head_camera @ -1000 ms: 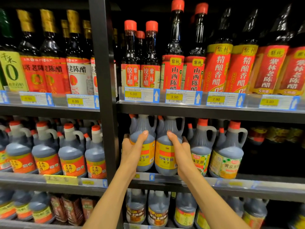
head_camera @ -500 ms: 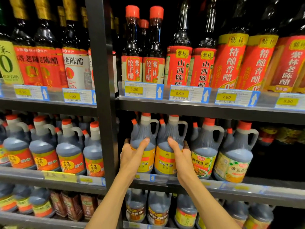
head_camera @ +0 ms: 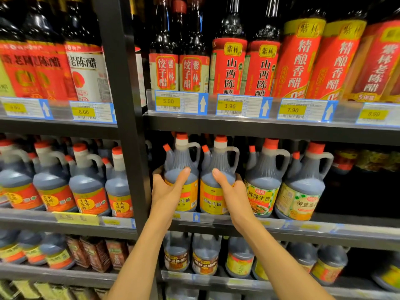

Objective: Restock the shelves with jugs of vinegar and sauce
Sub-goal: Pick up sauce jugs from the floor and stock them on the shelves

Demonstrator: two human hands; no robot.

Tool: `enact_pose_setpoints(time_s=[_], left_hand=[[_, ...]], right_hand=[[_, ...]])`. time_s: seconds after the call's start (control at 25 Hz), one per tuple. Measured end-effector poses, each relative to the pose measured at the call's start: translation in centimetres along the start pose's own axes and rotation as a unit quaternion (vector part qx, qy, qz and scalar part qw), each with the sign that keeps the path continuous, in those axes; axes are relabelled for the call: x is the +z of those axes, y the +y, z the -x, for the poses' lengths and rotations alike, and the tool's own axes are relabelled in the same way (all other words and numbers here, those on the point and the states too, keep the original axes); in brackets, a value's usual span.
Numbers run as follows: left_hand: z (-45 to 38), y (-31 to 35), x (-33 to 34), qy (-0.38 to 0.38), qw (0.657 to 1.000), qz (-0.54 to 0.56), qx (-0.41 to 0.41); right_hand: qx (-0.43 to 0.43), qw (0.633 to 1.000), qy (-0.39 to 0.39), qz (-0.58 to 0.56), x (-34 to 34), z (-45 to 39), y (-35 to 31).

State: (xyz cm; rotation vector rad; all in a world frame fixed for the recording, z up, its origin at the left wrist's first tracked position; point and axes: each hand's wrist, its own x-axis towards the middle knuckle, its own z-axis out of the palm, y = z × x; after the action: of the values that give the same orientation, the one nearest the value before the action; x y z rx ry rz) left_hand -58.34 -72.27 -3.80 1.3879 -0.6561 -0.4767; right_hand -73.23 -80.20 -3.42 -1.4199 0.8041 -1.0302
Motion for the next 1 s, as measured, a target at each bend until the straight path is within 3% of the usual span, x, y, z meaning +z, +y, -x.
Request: enact_pose_setpoints(time_s=[0.2,0.36,0.56,1.0], left_hand=[[1.1,0.0,0.2,0.022,0.994,-0.084,0.063],[1.6,-0.2,0.6,0.038,0.987,-0.139,0.068],[1.2,-0.5,0.2,0.044,0.989,-0.117,0.083],[1.3,-0.6,-0.4,0.003,0.993,-0.087,0.080]], right_hand=[[-0.001,1.000,0.008,0.024,-0.4,0.7,-0.2],[-0.032,0.998,0.018,0.049,-0.2,1.5,0.2],[-0.064,0.993,0.041,0.086,-0.1,1.2,0.7],[-0.066,0.992,-0.013,0.106,-1.7,0.3,1.2]])
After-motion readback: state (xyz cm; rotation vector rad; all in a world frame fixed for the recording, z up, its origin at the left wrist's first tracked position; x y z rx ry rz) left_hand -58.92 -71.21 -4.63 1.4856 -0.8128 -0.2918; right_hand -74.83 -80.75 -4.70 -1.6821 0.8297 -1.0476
